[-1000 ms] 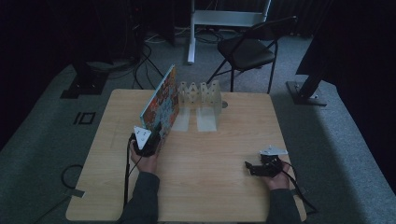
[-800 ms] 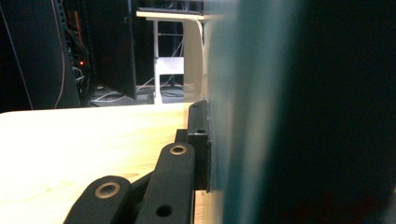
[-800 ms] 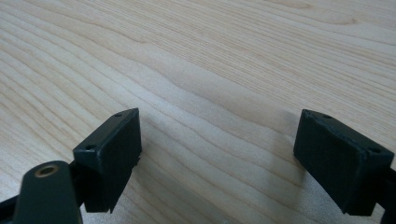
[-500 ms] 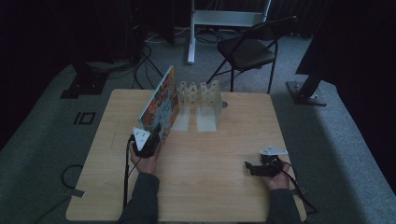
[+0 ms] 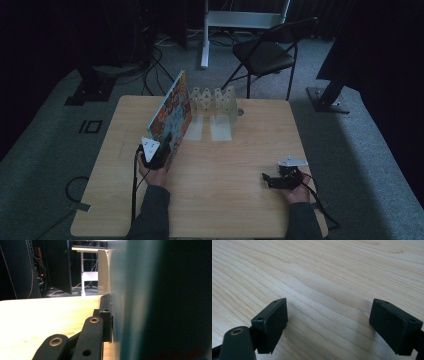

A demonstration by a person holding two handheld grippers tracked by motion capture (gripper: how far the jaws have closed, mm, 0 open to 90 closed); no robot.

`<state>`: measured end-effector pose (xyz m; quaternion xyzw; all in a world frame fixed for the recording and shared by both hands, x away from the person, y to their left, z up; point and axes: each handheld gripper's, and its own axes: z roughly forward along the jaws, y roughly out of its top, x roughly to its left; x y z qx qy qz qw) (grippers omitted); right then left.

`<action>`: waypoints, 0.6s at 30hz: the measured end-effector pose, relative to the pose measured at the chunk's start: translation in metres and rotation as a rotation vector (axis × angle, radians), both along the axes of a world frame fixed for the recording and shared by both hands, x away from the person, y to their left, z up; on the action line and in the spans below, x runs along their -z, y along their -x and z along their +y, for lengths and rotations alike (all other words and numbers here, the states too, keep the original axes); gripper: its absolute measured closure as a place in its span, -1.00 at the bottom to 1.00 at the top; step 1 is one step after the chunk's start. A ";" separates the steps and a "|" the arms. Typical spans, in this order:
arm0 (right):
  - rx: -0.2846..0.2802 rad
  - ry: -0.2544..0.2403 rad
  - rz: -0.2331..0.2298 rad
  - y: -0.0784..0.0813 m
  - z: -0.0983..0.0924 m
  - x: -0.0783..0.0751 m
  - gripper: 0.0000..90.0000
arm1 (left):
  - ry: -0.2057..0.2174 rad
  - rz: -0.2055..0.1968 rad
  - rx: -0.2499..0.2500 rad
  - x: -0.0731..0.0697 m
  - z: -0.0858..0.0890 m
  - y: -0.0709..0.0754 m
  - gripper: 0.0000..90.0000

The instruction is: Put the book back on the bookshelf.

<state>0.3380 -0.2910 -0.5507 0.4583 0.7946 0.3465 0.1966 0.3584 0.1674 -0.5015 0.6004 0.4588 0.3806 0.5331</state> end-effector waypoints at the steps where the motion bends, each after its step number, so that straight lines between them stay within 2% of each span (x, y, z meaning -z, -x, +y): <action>1: -0.001 0.000 0.000 0.000 0.000 0.000 -0.67 | -0.003 0.000 0.001 0.000 0.000 0.000 0.76; 11: 0.000 0.000 0.000 0.000 0.000 0.000 -0.67 | 0.010 0.000 0.020 0.002 0.002 0.000 0.38; 18: 0.000 0.000 0.000 0.000 0.000 0.000 -0.67 | 0.023 0.008 0.028 0.001 0.006 0.001 0.25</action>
